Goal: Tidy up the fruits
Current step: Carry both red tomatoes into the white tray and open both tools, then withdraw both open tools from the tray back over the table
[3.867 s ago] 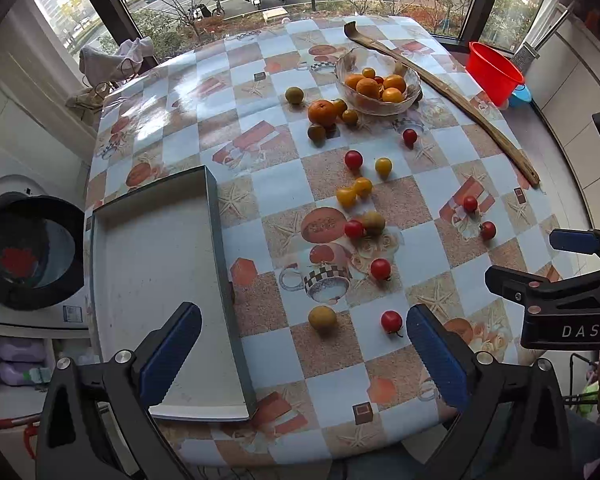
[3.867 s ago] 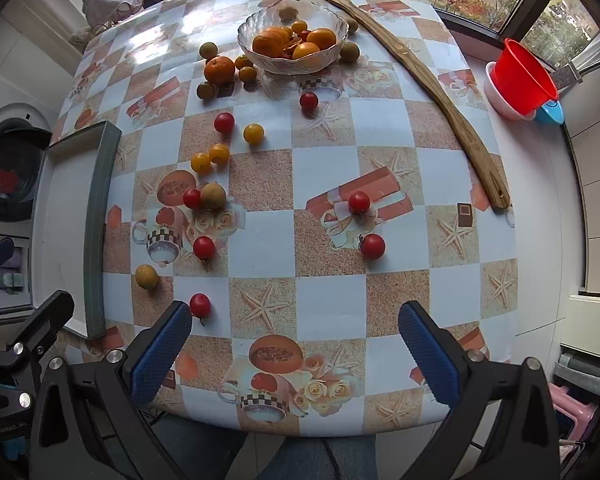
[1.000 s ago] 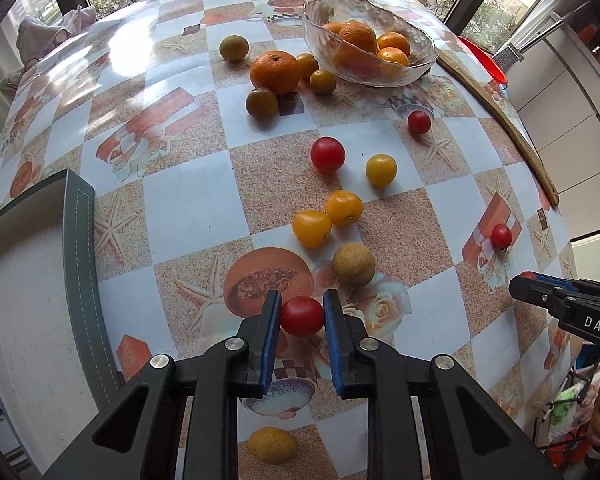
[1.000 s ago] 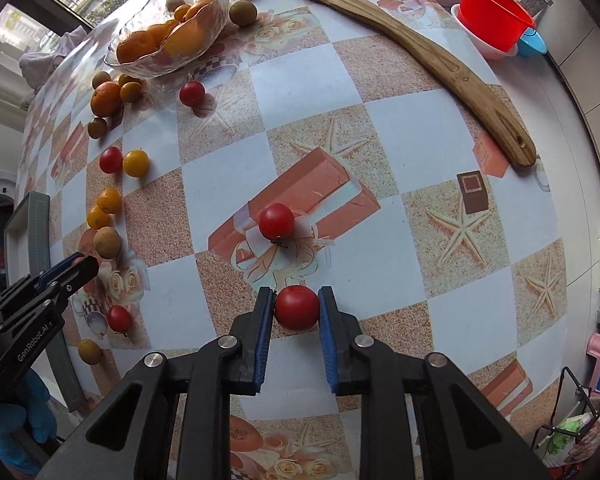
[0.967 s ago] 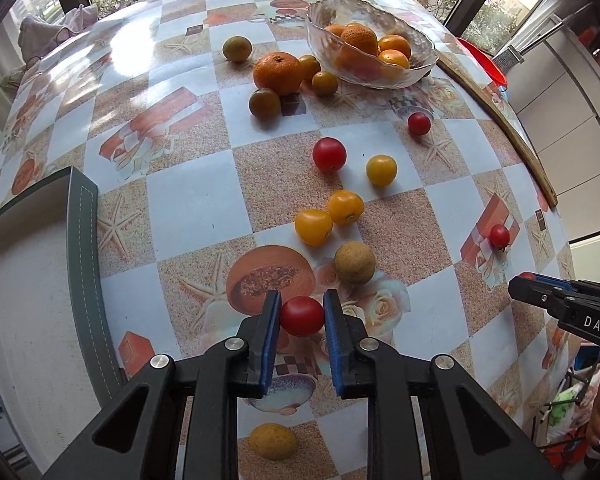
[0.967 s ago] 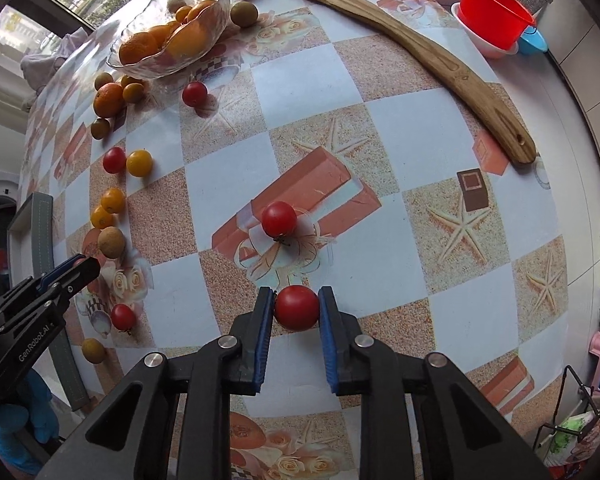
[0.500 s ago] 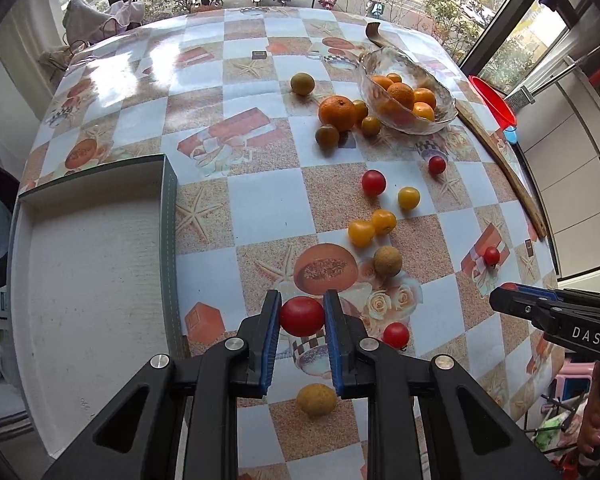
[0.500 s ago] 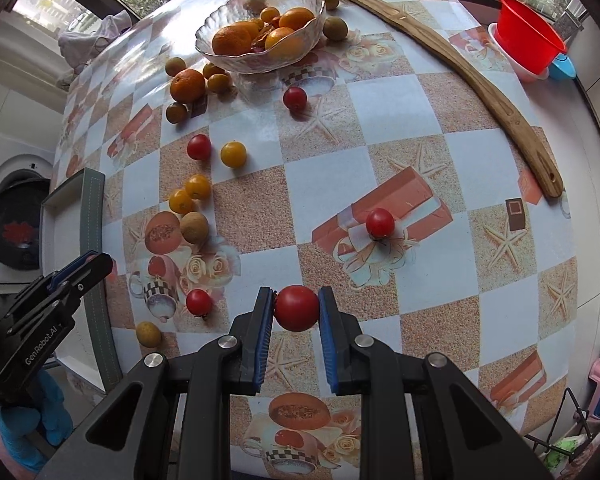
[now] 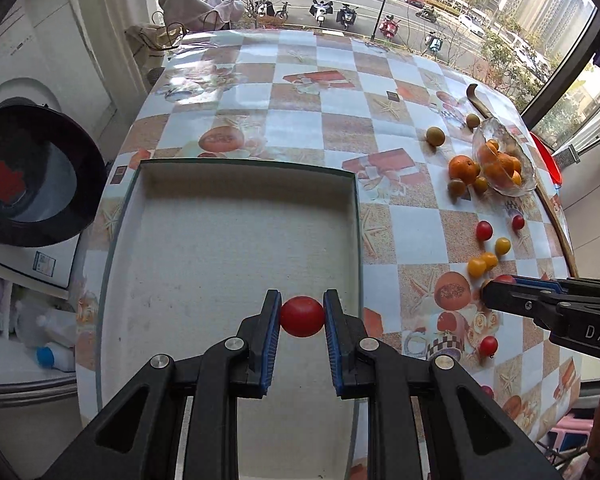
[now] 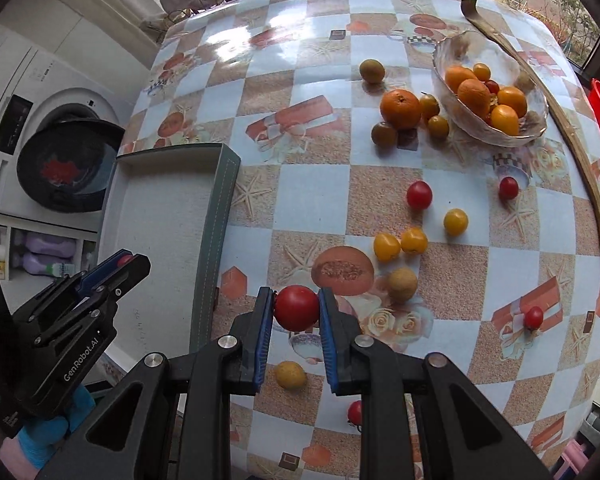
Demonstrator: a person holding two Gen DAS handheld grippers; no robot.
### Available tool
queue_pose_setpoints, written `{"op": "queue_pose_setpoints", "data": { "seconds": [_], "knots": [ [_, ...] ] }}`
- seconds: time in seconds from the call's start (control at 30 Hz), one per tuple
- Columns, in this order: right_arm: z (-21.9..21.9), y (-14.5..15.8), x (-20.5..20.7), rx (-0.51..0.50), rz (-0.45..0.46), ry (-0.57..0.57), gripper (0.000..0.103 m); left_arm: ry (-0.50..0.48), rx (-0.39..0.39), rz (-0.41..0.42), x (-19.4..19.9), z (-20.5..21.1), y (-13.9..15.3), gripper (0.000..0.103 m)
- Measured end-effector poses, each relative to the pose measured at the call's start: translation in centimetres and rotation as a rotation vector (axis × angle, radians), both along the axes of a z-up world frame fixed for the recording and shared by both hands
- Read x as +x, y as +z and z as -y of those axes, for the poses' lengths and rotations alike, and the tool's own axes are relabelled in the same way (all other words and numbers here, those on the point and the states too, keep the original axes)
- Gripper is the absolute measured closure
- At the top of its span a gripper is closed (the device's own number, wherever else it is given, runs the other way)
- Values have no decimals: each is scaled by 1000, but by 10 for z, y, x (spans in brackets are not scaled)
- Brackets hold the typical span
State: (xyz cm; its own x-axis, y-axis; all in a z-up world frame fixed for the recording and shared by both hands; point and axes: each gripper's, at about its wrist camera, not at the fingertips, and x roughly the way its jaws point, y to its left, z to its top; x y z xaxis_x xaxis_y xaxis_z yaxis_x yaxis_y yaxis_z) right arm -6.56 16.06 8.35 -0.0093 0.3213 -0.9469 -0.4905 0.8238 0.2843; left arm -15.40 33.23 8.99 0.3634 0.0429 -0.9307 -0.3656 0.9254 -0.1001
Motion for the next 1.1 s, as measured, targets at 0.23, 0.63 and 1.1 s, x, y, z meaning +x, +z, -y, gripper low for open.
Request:
{"op": "queue_pose_setpoints", "data": {
  "seconds": [0.23, 0.63, 1.1],
  "knots": [
    [-79, -19, -4, 11, -24, 98, 78, 79, 45, -43, -7, -53, -24, 80],
    [-150, -64, 5, -64, -41, 171, 78, 111, 69, -127, -14, -66, -63, 80],
    [-162, -67, 4, -69, -37, 211, 35, 120, 126, -149, -26, -65, -61, 17]
  ]
}}
